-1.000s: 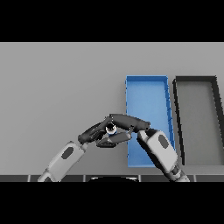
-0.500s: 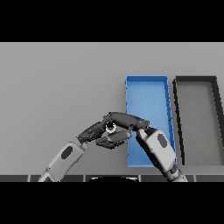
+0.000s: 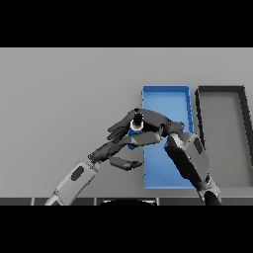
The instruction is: Pick up the blue pipe and place it into the blue bin.
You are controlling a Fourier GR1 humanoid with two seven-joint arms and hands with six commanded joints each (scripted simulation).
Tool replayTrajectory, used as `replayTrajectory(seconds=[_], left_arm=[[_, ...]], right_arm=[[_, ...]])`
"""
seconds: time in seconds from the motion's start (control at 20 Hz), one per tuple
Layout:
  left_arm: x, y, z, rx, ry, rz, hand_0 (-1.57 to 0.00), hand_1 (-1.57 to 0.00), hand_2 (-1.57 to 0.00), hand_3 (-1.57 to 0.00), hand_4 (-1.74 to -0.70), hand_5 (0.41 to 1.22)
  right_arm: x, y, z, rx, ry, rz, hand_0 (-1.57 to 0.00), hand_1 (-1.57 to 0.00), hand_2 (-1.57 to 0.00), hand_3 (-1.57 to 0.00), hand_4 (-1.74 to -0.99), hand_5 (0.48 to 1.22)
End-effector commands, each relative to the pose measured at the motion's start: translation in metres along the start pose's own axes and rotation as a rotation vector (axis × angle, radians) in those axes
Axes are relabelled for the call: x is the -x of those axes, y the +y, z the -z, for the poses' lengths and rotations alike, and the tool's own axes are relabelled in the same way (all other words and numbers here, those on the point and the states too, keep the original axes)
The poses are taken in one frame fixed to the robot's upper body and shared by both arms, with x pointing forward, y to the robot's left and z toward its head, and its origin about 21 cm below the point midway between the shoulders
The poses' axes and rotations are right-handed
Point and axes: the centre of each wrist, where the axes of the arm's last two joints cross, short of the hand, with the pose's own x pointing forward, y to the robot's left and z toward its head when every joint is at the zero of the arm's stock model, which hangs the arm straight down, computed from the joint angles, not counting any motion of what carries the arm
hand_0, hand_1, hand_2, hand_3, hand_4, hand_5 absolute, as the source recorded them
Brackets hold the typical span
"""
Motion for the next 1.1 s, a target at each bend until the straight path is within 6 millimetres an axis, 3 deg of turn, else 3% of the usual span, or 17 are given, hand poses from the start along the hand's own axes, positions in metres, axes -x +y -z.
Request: replayTrajectory(seconds=[0.0,0.2,0.3,0.5,0.7,0.8,1.05], left_arm=[[-0.002,0.001,-0.002,-0.007,-0.002,-0.006,0.00,0.00,0.00,0.00,-0.92,0.503],[-0.003,0.002,-0.002,-0.006,-0.009,0.013,0.00,0.00,0.00,0.00,-0.91,0.502],[-0.002,0.001,-0.005,-0.001,-0.021,0.014,0.00,0.00,0.00,0.00,-0.91,0.499],[-0.004,0.004,-0.010,-0.003,-0.019,0.001,0.00,0.00,0.00,0.00,-0.91,0.491],[-0.002,0.008,-0.009,-0.017,0.003,-0.007,0.00,0.00,0.00,0.00,-0.91,0.489],[-0.001,0.006,-0.011,-0.015,0.005,-0.007,0.00,0.00,0.00,0.00,-0.90,0.489],[-0.003,0.005,-0.012,-0.019,0.006,-0.015,0.00,0.00,0.00,0.00,-0.89,0.473]], right_arm=[[-0.011,-0.001,-0.001,0.005,-0.022,0.024,-1.57,-1.57,-1.57,-1.57,-1.689,1.171],[-0.068,-0.028,0.007,0.060,-0.166,-0.028,-1.57,-1.57,-1.57,-1.57,-1.720,1.127],[-0.086,-0.043,0.005,0.147,-0.190,-0.048,-1.57,-1.57,-1.57,-1.57,-1.727,1.113],[-0.096,-0.087,-0.004,0.399,-0.154,-0.082,-1.57,-1.57,-1.57,-1.57,-1.735,1.131],[-0.066,-0.124,-0.037,0.591,-0.008,-0.058,-1.57,-1.57,-1.57,-1.57,-1.739,1.124],[-0.034,-0.134,-0.055,0.670,0.074,-0.012,-1.57,-1.57,-1.57,-1.57,-1.740,1.117],[0.023,-0.129,-0.086,0.796,0.277,0.112,-1.57,-1.57,-1.57,-1.57,-1.741,1.120]])
